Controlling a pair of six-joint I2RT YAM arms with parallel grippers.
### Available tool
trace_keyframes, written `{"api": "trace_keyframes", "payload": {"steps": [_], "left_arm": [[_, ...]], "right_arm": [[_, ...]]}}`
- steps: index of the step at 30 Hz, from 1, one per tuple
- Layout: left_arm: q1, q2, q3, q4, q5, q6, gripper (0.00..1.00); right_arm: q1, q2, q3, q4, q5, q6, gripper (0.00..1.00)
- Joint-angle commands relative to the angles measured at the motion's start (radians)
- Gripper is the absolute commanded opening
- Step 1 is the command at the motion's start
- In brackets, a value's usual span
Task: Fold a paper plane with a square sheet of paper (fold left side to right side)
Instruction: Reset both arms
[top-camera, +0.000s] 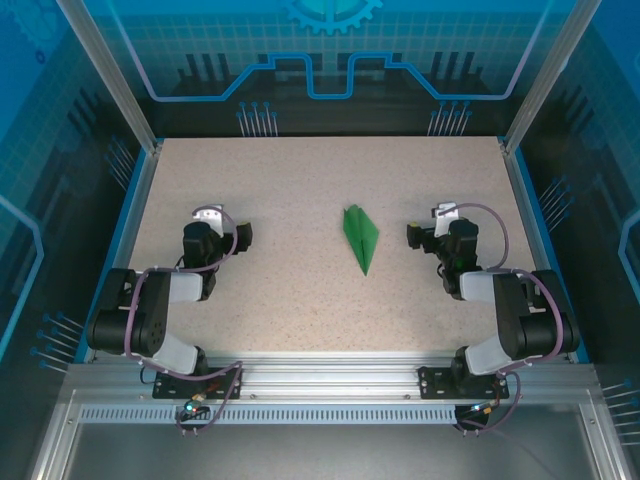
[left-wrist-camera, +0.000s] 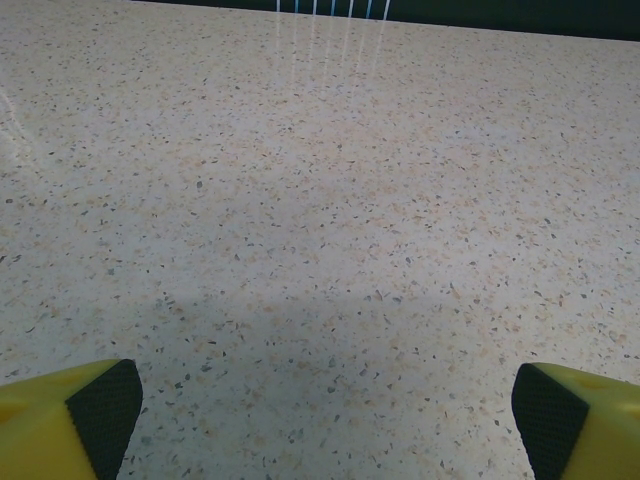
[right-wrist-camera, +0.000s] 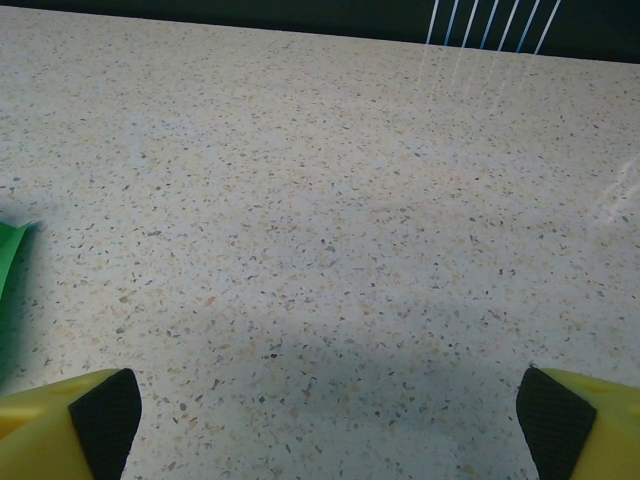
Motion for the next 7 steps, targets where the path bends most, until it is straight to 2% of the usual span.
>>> {"api": "trace_keyframes", "payload": {"steps": [1,7], "left_arm": [[0.007,0.0,0.014,-0.001,0.024,0.011,0.99],[0.007,0.001,0.015,-0.001,0.024,0.011,0.99]], "right_arm": [[0.008,0.01,0.018,0.003,-0.007,-0.016,1.0],[0.008,0.01,0.018,0.002,-0.008,-0.014,1.0]]}}
